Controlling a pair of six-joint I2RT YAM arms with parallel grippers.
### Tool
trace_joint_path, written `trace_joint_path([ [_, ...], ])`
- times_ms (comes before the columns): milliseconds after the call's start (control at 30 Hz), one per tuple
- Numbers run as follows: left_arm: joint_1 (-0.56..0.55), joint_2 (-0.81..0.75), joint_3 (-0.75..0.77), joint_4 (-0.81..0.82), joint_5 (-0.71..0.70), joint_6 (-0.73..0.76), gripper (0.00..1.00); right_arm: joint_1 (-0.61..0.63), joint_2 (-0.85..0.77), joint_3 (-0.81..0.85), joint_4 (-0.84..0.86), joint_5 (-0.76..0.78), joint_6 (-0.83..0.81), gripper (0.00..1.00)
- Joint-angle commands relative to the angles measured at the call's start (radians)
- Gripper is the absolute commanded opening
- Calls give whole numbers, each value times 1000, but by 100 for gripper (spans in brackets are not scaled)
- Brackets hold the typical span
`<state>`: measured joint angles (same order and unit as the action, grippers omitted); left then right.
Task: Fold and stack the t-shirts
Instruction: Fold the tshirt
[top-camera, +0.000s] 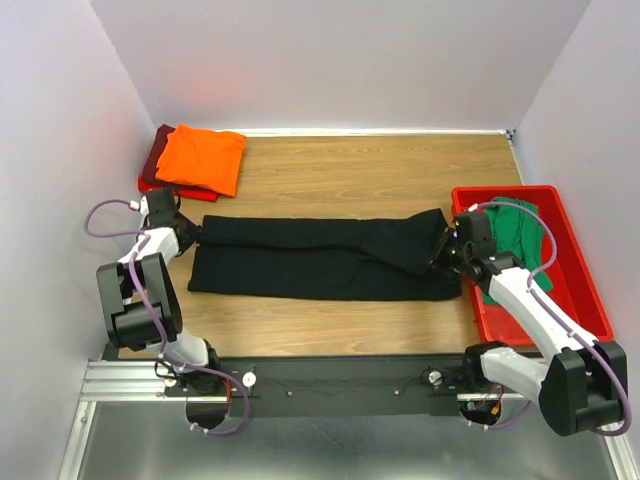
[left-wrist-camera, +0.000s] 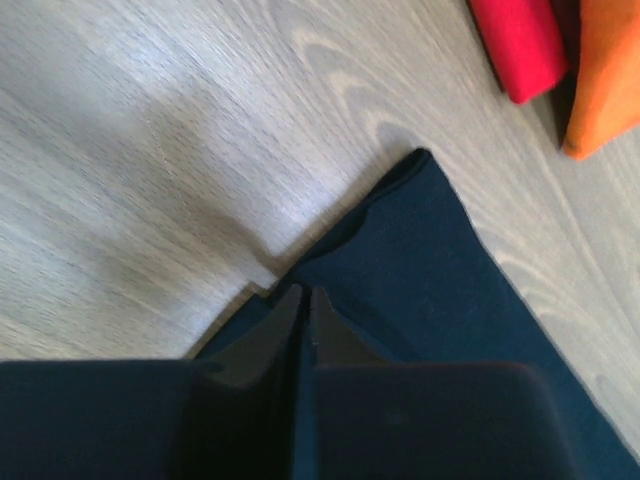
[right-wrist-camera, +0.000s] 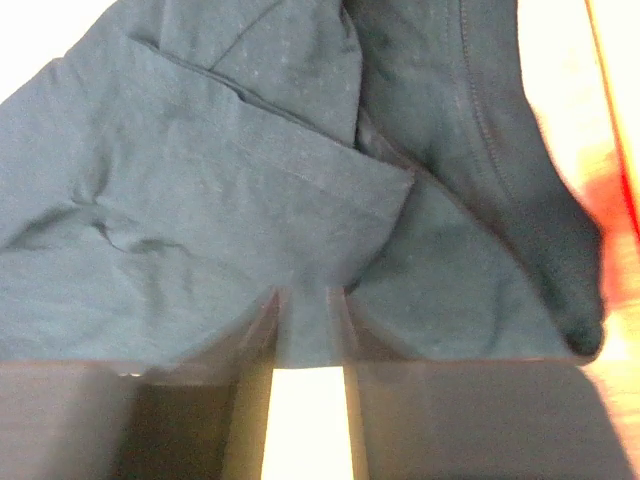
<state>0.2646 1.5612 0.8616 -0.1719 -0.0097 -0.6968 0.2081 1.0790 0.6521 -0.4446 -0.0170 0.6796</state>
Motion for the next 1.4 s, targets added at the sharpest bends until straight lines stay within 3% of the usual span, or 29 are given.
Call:
trace_joint_path([
  [0, 22, -79, -36, 55, 65, 29, 32, 1, -36, -14, -23, -6, 2, 48],
  [67, 22, -122, -33, 57, 60, 42, 38, -1, -60, 6, -22, -15, -18, 59],
  [100, 21, -131, -27, 60, 62, 48, 41, -1, -65, 14, -23, -17, -25, 59],
  [367, -36, -116, 31, 45, 73, 65, 40, 17, 42, 99, 38, -24, -55, 58],
  [667, -292, -7, 59, 86, 97, 36, 31, 161, 257, 210, 110, 98, -31, 55],
  [967, -514, 171, 149, 201, 253, 57, 28, 165, 392, 302, 153, 178, -52, 55],
  [1100, -614, 255, 215, 219, 329, 60, 27, 162, 531, 392, 188, 178, -87, 55],
  [1367, -708, 344, 313, 180, 356, 75, 27, 151, 742, 527, 257, 140, -130, 56],
])
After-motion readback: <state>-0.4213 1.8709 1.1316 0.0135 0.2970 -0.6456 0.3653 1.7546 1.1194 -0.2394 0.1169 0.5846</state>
